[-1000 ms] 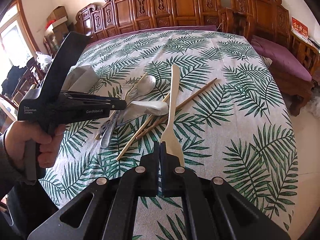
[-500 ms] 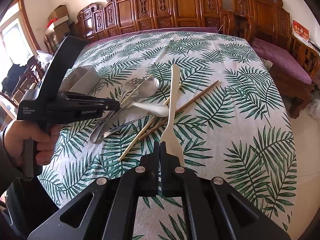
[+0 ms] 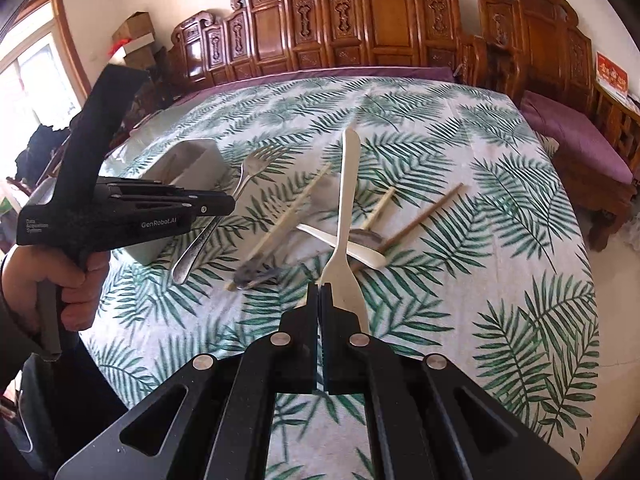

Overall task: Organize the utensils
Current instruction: 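Place the metal fork in the tray with the left tool while the right tool carries the white fork over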

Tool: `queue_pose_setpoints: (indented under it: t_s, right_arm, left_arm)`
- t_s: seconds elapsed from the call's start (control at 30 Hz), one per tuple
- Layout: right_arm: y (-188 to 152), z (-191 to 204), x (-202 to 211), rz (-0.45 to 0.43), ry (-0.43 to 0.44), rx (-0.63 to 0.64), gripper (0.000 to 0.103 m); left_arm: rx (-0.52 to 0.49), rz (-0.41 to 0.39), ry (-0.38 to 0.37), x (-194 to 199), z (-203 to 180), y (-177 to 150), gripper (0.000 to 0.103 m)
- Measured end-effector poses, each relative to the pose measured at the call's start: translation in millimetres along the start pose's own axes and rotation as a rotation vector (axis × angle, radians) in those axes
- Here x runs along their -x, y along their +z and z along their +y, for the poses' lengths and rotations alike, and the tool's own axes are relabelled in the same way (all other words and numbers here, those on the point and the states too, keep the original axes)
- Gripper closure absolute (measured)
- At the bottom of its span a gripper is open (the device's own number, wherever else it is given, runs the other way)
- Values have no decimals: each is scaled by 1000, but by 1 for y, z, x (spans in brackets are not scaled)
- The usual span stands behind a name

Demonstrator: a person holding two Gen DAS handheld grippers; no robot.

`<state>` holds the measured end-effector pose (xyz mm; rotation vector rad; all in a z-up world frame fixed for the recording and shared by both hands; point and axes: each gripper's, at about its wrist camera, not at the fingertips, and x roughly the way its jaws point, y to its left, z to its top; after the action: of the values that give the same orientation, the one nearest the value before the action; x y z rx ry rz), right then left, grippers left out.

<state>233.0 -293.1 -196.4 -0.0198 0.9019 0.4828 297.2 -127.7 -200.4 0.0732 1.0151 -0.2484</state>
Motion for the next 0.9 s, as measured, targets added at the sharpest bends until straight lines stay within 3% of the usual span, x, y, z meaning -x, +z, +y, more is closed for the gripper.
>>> queue_pose_setpoints:
  t_s: [0.47,0.9]
  right_arm:
    - [43,66,-16,-30,44,77,101]
    - [75,129,-37,-75,132,104,101]
  left_arm:
    - [0,-83,-24,59,43,0,97]
    - [61,-120,2,73,134,-8,97]
